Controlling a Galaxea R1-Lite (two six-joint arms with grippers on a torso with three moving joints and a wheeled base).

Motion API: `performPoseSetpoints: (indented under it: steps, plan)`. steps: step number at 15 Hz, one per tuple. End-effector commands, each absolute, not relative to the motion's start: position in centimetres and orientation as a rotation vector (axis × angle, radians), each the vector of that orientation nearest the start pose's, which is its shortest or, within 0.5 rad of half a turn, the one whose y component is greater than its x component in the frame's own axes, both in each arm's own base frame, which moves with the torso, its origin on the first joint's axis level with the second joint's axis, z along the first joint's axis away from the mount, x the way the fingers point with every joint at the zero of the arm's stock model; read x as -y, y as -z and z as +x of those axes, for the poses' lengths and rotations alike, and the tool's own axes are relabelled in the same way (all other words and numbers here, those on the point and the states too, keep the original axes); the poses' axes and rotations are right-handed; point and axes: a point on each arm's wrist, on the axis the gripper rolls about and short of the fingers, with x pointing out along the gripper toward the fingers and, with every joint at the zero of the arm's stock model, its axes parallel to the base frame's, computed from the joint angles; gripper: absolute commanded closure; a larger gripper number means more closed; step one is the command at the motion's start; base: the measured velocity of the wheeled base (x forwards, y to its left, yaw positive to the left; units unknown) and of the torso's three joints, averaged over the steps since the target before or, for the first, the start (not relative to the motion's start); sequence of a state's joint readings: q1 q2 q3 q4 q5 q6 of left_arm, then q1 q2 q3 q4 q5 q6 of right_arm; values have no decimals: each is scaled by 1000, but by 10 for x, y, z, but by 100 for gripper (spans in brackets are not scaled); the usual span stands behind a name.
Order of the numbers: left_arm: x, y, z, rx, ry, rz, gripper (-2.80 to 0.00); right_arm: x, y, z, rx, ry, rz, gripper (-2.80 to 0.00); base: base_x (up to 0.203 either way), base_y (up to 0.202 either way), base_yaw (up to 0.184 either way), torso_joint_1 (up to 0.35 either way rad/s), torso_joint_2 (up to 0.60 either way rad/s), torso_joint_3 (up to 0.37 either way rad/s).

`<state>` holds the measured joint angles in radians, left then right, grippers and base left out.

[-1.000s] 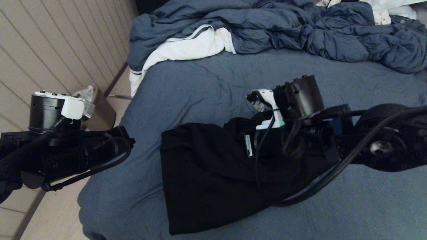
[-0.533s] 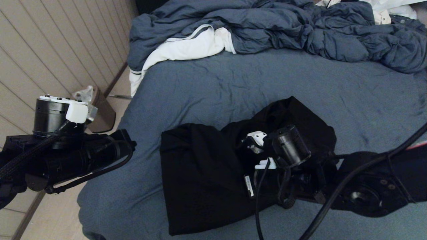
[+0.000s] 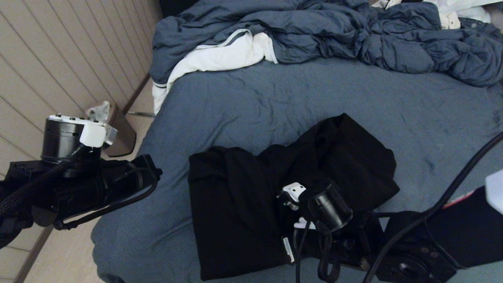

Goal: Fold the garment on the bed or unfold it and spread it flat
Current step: Fold the black sweatshirt

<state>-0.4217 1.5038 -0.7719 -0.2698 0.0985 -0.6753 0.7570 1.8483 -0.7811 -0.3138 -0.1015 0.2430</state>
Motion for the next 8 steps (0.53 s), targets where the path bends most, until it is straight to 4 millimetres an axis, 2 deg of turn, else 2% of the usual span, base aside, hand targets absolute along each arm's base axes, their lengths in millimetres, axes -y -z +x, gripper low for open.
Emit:
performPoseSetpoints:
  steps: [1,5,8]
  plan:
    - [101,-192,231,-537,150,-542,0,-212,-104,230,-733,-532,-78,0,0,0,0,0,0,0]
    - [100,-194,228,-529,160,-548,0,-200,-140,233,-617,-517,-26,0,0,0,0,0,0,0]
    - [100,-200,223,-483,247,-580,0,-182,-175,215,-541,-527,8,0,0,0,0,0,0,0]
